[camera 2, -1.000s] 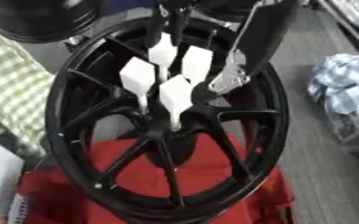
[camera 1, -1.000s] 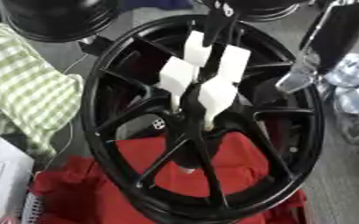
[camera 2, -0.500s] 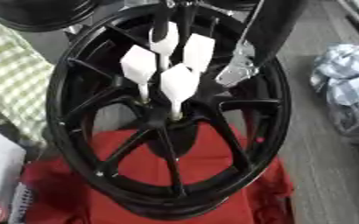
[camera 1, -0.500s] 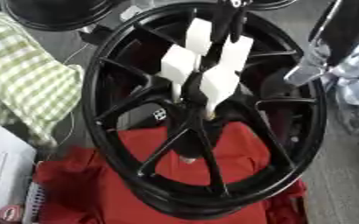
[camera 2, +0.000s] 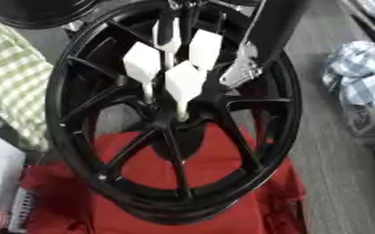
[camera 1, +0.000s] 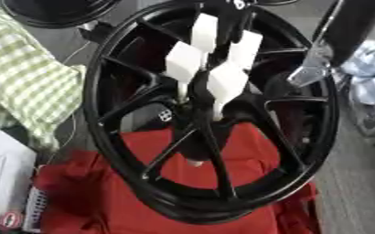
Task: Pull the pin out of the wheel hub.
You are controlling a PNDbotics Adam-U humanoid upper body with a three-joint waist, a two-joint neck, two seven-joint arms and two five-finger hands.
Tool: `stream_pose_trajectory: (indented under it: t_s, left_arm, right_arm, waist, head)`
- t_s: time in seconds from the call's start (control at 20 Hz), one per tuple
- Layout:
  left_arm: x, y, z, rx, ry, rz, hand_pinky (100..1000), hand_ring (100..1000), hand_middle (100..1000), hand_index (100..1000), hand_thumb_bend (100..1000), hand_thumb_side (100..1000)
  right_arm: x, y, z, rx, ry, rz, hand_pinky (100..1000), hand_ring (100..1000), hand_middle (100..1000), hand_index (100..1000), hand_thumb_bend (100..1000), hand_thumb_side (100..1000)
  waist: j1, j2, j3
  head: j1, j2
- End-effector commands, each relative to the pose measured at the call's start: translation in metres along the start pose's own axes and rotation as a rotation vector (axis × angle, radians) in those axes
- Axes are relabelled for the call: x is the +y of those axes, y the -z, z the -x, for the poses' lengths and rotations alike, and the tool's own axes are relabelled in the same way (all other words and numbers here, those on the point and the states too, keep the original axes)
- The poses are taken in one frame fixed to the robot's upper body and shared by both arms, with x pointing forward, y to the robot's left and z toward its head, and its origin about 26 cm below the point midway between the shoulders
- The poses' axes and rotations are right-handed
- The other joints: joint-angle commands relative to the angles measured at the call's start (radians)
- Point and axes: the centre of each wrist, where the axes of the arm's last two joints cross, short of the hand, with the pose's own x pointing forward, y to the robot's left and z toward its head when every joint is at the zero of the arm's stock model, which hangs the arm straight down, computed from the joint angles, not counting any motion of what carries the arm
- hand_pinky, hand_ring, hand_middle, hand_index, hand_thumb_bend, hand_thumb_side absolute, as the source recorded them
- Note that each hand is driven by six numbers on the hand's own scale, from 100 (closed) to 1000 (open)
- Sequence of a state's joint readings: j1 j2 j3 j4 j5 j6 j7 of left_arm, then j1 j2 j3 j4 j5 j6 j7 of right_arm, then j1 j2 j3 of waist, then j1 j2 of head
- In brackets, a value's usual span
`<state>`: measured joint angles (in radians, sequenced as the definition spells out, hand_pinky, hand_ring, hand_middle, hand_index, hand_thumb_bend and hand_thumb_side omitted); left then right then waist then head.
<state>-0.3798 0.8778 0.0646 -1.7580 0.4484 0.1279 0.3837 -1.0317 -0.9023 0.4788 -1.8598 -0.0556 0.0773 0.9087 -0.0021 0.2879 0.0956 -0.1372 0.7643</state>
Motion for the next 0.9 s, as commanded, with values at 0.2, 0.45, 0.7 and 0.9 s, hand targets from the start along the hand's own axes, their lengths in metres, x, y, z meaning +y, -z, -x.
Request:
stream_pose_trajectory:
  t_s: [0.2,0.45,0.7,0.9]
  left_arm:
    - [0.004,0.005,-0.009,-0.030,0.006,-0.001,797,739,761,818,852,601]
    - [0.004,0.005,-0.010,-0.031,0.002,-0.001,798,739,760,812,849,601]
    - [0.004,0.005,-0.010,-0.031,-0.001,-0.004,798,739,759,811,845,602]
    - [0.002,0.005,-0.011,-0.034,-0.007,-0.002,798,739,759,811,841,603]
  right_arm:
    - [-0.005,-0.001,0.002,0.022,0.002,0.012,821,750,761,799,482,296]
    - [-0.003,0.003,0.008,0.034,0.018,-0.001,816,747,760,798,476,288]
    - [-0.001,0.006,0.012,0.038,0.035,-0.008,801,736,750,791,476,277]
    - [0.001,0.011,0.017,0.044,0.048,-0.019,803,735,749,790,482,271]
  waist:
    - [0.003,-0.018,0.005]
    - [0.003,-0.015,0.007]
    - [0.004,-0.014,0.007]
    - [0.004,-0.012,0.008]
  head:
    - [-0.007,0.006]
    - [-0.012,0.006]
    - [-0.016,0.006]
    - [-0.021,0.006]
